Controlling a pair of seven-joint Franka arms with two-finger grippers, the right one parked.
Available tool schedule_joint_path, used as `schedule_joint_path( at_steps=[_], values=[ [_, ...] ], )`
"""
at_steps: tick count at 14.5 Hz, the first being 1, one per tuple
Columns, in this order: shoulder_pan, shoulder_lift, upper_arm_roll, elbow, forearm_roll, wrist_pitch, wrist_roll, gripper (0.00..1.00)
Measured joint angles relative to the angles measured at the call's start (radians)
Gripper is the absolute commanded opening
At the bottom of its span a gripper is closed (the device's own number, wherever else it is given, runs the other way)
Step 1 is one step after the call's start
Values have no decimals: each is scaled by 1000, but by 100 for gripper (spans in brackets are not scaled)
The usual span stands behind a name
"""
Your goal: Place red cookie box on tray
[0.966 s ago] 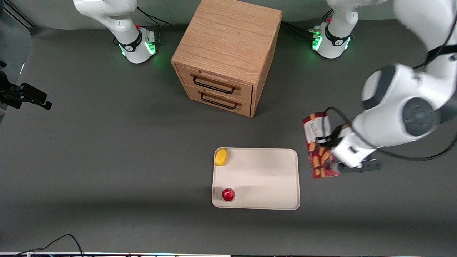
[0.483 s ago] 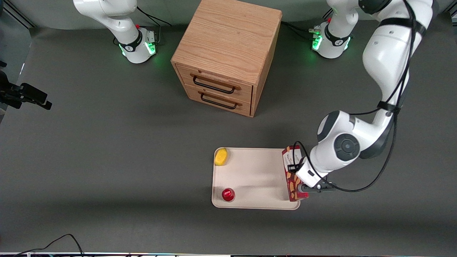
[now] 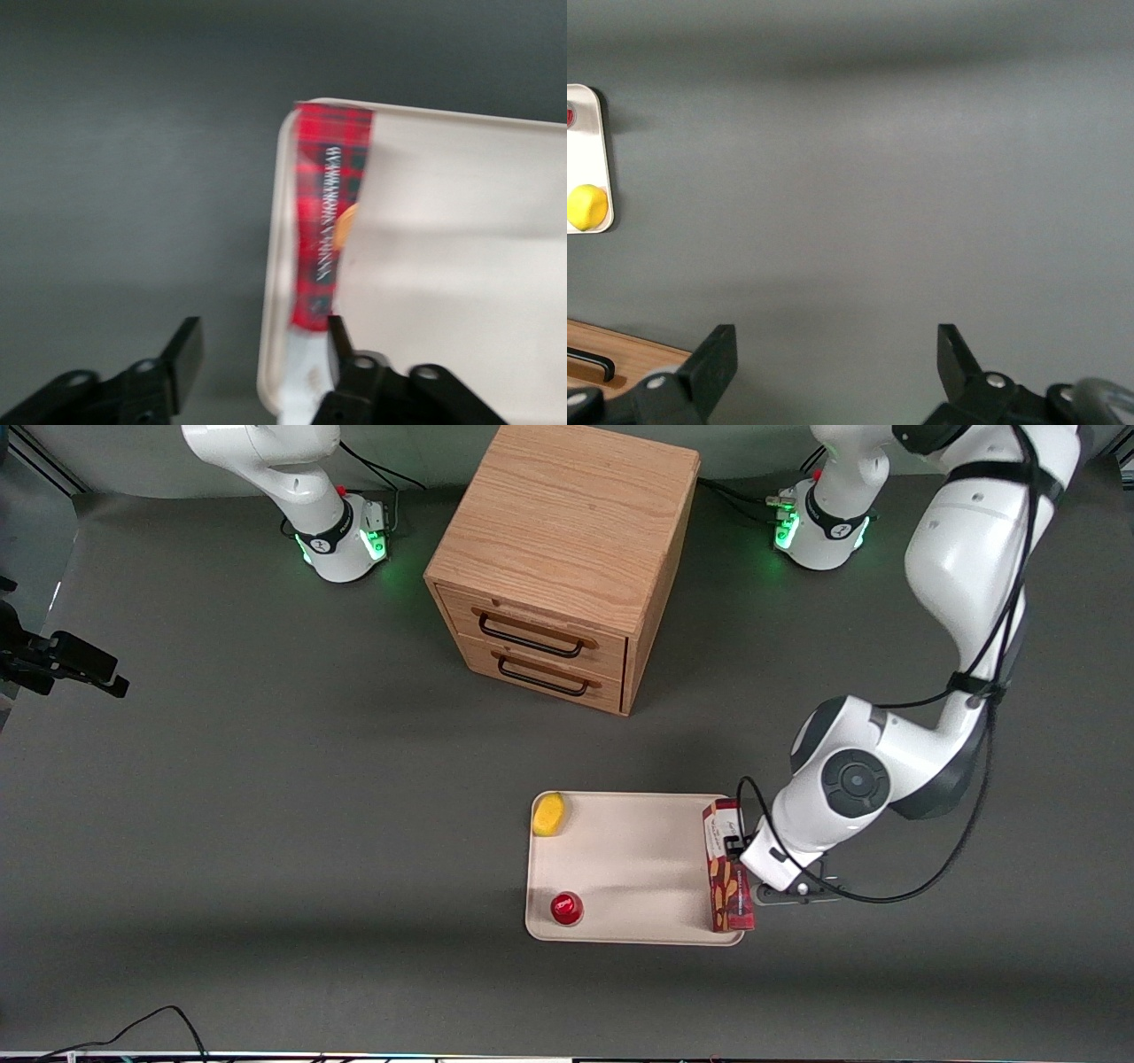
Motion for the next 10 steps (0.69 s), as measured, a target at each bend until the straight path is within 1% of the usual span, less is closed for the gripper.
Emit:
schedule_joint_path(
  at_steps=[2, 3, 5, 6, 8, 10],
  values=[
    [14, -101, 13, 13, -66, -155, 78, 100],
    [19, -161, 40, 21, -118, -235, 144, 100],
    [28, -284, 137, 36, -222, -380, 301, 100],
    [34, -342, 188, 38, -259, -444, 371, 100],
    [46, -442, 260, 35, -291, -564, 474, 100],
    [48, -524, 311, 21, -299, -655, 553, 100]
  ],
)
